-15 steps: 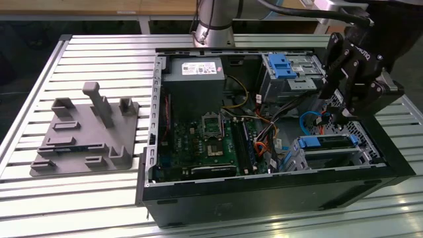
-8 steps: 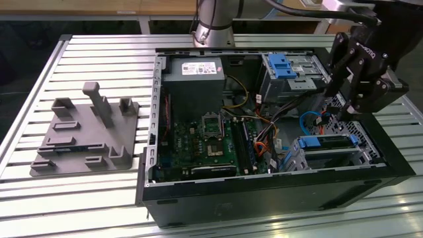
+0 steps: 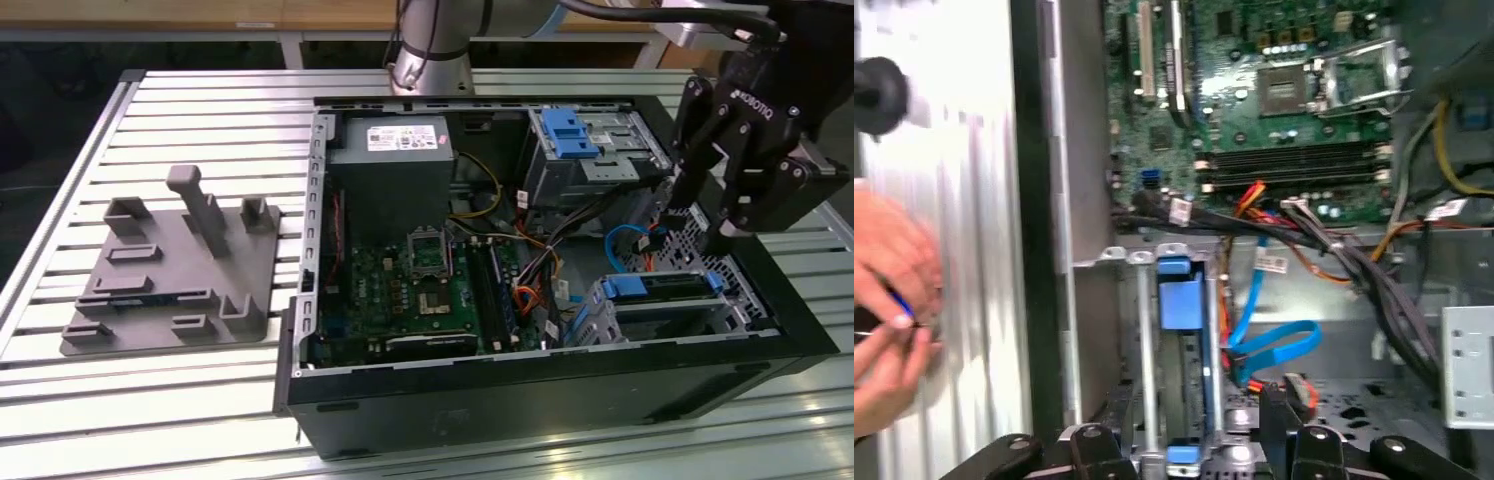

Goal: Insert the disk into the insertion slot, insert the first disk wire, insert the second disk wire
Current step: 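Insert the first disk wire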

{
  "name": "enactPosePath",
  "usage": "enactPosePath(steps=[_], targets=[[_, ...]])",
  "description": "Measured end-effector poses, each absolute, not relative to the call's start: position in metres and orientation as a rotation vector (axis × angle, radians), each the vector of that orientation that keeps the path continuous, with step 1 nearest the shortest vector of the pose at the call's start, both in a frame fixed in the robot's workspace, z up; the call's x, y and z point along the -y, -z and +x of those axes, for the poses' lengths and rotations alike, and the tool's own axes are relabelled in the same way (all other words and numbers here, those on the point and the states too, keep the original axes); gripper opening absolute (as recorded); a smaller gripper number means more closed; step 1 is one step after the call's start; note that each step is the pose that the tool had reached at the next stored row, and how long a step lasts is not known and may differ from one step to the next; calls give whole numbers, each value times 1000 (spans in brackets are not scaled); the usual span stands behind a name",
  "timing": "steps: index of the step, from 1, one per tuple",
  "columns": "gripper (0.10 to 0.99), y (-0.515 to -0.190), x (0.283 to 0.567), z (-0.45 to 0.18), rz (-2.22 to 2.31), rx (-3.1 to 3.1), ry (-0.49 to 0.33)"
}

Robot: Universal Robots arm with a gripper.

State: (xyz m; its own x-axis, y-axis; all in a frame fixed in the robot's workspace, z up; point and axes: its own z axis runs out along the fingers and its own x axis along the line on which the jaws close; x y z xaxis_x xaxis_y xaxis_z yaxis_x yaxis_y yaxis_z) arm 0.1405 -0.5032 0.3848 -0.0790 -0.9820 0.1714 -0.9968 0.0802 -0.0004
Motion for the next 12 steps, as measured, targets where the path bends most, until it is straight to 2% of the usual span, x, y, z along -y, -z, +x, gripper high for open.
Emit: enactPosePath(steps=[7, 12], targets=[[612, -380, 502, 141, 1926, 2291, -185], [612, -376, 486, 143, 1908, 2271, -226]])
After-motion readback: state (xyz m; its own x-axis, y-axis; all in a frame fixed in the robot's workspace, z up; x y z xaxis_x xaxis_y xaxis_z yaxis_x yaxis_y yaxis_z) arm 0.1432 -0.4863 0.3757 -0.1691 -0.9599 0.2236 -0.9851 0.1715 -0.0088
